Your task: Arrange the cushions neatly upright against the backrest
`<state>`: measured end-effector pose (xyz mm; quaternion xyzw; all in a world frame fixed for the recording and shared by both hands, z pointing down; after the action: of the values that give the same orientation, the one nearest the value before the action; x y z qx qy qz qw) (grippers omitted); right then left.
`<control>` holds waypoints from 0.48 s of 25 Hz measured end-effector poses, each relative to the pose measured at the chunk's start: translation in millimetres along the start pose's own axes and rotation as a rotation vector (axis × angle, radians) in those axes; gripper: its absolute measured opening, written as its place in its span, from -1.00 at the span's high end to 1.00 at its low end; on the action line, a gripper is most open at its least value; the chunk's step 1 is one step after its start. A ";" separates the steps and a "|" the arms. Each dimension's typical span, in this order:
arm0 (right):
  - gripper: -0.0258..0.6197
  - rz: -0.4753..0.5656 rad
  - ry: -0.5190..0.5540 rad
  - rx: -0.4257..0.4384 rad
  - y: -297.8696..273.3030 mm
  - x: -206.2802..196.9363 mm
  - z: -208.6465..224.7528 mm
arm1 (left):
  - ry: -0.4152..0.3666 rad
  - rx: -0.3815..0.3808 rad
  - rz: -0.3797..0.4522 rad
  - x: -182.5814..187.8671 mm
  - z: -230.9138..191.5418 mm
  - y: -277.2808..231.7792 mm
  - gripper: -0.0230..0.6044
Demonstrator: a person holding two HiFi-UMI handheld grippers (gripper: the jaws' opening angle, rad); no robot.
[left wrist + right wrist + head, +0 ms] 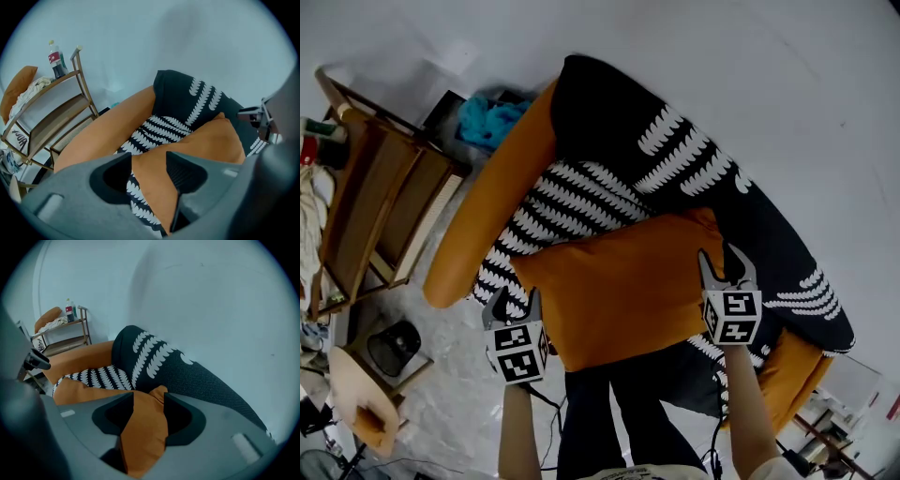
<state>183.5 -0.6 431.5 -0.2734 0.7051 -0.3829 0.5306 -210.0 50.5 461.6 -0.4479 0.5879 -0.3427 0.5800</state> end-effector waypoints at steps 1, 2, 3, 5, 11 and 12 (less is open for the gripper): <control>0.27 -0.010 0.004 -0.001 -4.8 -1.9 0.4 | 0.005 -0.001 -0.009 -1.9 -2.1 -4.8 0.18; 0.27 -0.020 0.007 -0.003 -9.7 -3.8 1.3 | 0.010 -0.002 -0.018 -3.6 -4.0 -10.0 0.18; 0.27 -0.029 0.010 -0.006 -15.2 -5.5 2.7 | 0.017 -0.004 -0.027 -5.2 -6.0 -15.8 0.18; 0.27 -0.046 0.016 -0.013 -26.8 -8.4 6.3 | 0.037 -0.010 -0.046 -8.2 -10.0 -28.3 0.18; 0.27 -0.083 0.045 -0.017 -57.5 -13.9 20.0 | 0.101 -0.013 -0.103 -15.8 -23.4 -64.5 0.13; 0.27 -0.091 0.052 -0.016 -63.1 -16.0 22.3 | 0.103 -0.008 -0.110 -17.2 -25.5 -70.6 0.13</control>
<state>208.1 -28.7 489.3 -0.2995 0.7085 -0.4077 0.4920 -227.4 37.7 535.6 -0.4635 0.5930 -0.3941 0.5275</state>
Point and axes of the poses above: the fingertips, and each gripper's own axes: y backward along the fingers, z to its right, x out of its top, the point moved 8 cm from there along y, backward along the fingers, and after that the axes turned 5 degrees about -z, right-handed, at the moved point
